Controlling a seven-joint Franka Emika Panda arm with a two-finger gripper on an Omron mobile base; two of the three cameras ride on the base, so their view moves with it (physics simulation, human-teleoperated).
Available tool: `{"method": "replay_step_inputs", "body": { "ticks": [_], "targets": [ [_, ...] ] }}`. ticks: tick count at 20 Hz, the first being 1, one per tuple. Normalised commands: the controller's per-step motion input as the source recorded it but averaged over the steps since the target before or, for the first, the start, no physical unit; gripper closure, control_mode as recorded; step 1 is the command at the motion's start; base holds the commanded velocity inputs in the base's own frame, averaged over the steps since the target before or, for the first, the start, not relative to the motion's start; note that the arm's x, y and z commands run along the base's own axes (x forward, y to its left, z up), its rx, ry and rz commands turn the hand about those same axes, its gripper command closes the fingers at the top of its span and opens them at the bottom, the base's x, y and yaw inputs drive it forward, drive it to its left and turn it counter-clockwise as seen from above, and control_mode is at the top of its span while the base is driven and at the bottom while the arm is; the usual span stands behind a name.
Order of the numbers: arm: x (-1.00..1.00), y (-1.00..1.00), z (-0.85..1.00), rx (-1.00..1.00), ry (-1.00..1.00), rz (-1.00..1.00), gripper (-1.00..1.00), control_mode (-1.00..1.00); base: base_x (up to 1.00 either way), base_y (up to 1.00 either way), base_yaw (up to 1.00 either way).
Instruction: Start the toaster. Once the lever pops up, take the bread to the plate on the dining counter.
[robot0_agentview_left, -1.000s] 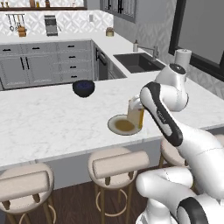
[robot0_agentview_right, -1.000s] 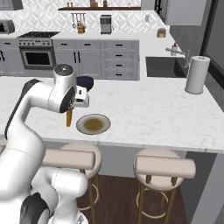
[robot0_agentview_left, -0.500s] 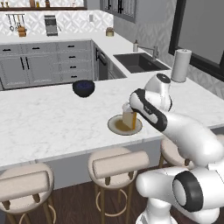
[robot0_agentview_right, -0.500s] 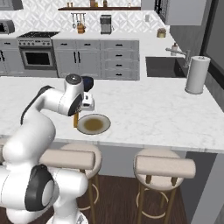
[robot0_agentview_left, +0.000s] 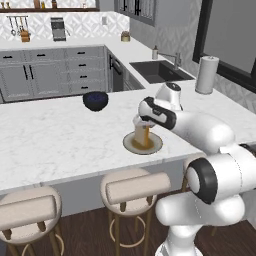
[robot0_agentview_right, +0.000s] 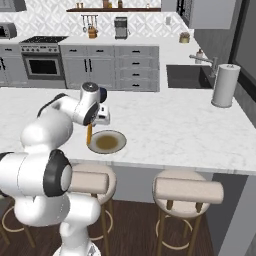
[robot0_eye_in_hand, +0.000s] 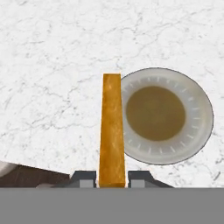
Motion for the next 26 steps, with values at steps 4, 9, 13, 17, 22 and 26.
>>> {"method": "replay_step_inputs", "body": {
  "ticks": [4,9,13,17,22,26],
  "targets": [
    [0.08,0.14,-0.24,0.02,0.0,0.0,1.0,-1.0,0.0,0.0,0.0],
    [0.19,0.07,-0.28,0.05,0.0,0.0,1.0,-1.0,0.0,0.0,0.0],
    [0.4,0.0,-0.33,0.05,0.0,0.0,1.0,-1.0,0.0,0.0,0.0],
    [0.32,-0.03,-0.08,0.09,-0.01,0.0,1.0,-1.0,0.0,0.0,0.0],
    [0.29,-0.02,-0.28,0.09,0.0,0.0,1.0,-1.0,0.0,0.0,0.0],
    [0.0,-0.14,-0.21,0.08,0.0,0.0,1.0,-1.0,0.0,0.0,0.0]
  ]
}}
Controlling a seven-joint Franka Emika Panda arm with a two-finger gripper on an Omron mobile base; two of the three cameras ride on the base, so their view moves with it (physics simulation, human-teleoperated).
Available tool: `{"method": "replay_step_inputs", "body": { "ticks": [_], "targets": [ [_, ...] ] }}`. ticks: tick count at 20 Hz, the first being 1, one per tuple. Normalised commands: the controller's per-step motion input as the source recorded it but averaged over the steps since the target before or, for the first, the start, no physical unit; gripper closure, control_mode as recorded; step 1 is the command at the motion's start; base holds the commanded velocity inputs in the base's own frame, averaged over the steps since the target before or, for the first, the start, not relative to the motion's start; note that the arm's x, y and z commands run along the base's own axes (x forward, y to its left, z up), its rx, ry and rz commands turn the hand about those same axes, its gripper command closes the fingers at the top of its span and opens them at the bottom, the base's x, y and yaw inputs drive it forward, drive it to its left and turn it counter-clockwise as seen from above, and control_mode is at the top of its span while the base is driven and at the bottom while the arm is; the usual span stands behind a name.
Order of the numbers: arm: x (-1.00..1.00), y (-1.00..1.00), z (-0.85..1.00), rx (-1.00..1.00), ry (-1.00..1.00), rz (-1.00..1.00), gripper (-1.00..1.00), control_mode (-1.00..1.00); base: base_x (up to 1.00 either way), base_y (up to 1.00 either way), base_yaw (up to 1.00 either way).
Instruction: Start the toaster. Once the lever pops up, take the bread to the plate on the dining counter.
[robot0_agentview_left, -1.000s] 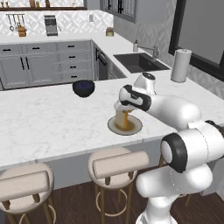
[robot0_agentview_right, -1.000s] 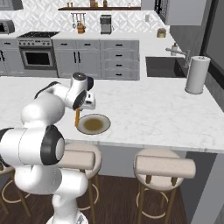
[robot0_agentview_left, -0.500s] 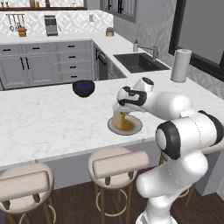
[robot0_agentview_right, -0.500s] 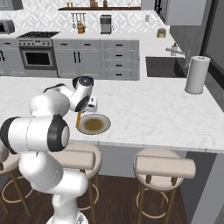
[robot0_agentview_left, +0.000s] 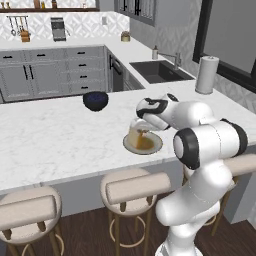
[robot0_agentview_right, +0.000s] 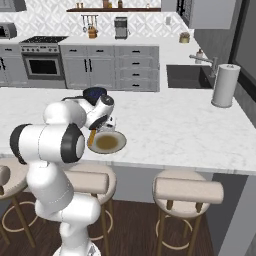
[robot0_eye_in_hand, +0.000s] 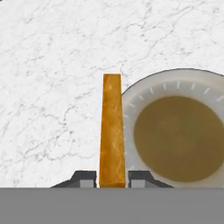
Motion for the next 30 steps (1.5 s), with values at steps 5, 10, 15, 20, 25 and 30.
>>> {"method": "replay_step_inputs", "body": {
  "ticks": [5,10,15,20,25,30],
  "targets": [
    [0.0,-0.29,-0.06,0.06,0.0,0.0,1.0,-1.0,0.0,0.0,0.0],
    [0.11,-0.21,-0.3,0.05,0.0,0.0,1.0,-1.0,0.0,0.0,0.0],
    [0.16,-0.01,-0.26,0.08,-0.04,0.0,1.0,-1.0,0.0,0.0,0.0],
    [0.06,0.02,0.0,0.06,0.0,0.0,1.0,-1.0,0.0,0.0,0.0],
    [0.01,0.08,-0.05,0.03,0.0,0.0,1.0,-1.0,0.0,0.0,0.0],
    [0.0,0.02,-0.05,0.01,-0.01,0.0,1.0,-1.0,0.0,0.0,0.0]
  ]
}}
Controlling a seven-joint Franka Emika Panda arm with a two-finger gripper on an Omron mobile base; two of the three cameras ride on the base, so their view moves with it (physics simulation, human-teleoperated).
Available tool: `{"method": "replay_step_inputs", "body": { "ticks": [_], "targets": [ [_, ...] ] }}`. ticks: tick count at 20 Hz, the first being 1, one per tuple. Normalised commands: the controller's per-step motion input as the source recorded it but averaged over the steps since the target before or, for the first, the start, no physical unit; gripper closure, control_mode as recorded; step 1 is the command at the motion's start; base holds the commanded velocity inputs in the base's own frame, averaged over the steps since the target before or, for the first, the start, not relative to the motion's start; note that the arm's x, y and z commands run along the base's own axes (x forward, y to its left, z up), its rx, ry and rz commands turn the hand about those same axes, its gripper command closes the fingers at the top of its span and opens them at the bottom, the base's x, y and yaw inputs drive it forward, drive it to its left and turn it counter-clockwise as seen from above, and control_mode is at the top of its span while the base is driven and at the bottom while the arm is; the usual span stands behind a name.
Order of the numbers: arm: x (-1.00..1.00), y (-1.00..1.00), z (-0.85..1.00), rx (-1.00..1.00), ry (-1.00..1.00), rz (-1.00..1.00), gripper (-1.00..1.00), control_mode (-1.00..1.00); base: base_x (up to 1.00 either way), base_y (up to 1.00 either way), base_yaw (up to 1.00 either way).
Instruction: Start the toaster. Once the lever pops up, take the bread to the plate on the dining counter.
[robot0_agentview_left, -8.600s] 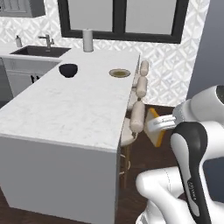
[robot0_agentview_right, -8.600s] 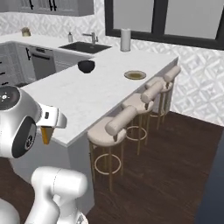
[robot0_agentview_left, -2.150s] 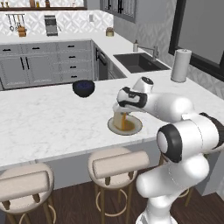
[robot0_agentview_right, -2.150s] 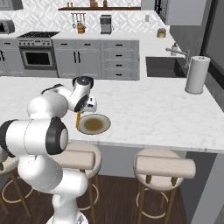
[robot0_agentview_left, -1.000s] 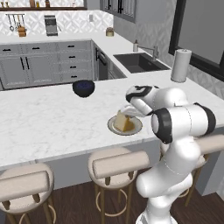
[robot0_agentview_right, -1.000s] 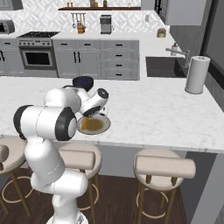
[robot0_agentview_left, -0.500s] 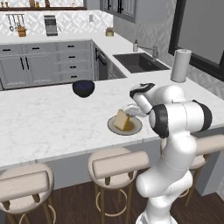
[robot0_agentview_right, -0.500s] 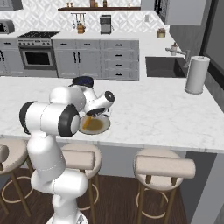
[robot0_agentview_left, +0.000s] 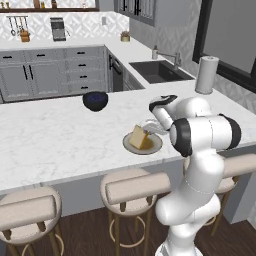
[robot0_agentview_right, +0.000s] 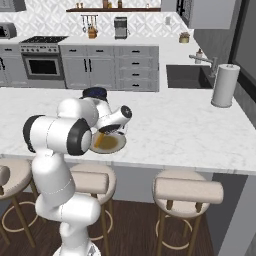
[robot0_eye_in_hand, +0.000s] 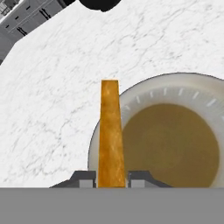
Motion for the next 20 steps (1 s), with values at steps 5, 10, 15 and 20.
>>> {"method": "replay_step_inputs", "body": {
  "ticks": [5,10,15,20],
  "targets": [
    [0.0,0.0,0.0,0.0,0.0,0.0,-1.0,-1.0,0.0,0.0,0.0],
    [0.0,0.0,0.0,-0.01,0.02,0.0,-1.0,-1.0,0.0,0.0,0.0],
    [0.05,0.0,0.07,-0.04,0.01,0.0,-1.0,-1.0,0.0,0.0,0.0],
    [0.01,-0.1,0.22,-0.11,0.02,0.0,-1.0,-1.0,0.0,0.0,0.0]
  ]
}}
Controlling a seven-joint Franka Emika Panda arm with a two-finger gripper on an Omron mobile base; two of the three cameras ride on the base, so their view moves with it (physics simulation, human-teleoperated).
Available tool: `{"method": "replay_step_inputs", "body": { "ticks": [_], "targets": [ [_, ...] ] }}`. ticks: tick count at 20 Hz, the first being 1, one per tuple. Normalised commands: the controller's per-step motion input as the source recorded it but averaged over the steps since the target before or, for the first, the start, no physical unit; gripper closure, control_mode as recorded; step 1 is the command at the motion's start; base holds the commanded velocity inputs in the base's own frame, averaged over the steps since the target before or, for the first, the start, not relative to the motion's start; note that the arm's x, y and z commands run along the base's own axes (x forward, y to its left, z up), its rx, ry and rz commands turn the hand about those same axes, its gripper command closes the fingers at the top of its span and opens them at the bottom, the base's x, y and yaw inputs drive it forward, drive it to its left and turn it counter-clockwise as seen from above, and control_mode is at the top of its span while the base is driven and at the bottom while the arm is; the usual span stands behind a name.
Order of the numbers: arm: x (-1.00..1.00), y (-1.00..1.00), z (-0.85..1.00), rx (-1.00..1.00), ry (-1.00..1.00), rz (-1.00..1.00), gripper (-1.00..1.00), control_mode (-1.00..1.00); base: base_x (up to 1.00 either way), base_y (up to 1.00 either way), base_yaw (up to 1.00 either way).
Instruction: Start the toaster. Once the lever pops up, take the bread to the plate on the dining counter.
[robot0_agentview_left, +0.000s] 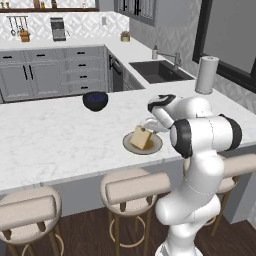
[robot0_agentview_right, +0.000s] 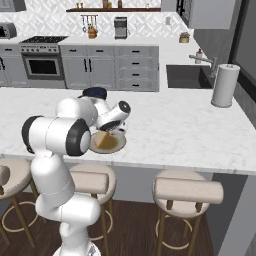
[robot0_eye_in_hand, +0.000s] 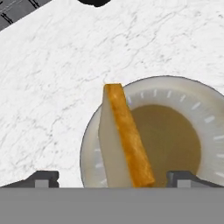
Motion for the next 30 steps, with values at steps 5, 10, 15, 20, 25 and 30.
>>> {"method": "replay_step_inputs", "body": {
  "ticks": [5,10,15,20,25,30],
  "targets": [
    [0.01,-0.16,0.06,-0.24,0.1,0.0,-1.0,-1.0,0.0,0.0,0.0],
    [-0.07,0.04,0.65,-0.21,0.02,0.0,-1.0,-1.0,0.0,0.0,0.0],
    [-0.27,0.15,0.92,-0.17,0.0,0.0,-1.0,-1.0,0.0,0.0,0.0],
    [-0.9,0.16,0.69,-0.07,0.0,0.0,-1.0,-1.0,0.0,0.0,0.0],
    [-0.92,0.08,0.17,-0.02,-0.01,0.0,-1.0,-1.0,0.0,0.0,0.0],
    [-0.9,0.0,0.0,0.0,0.0,0.0,-1.0,-1.0,0.0,0.0,0.0]
  ]
}}
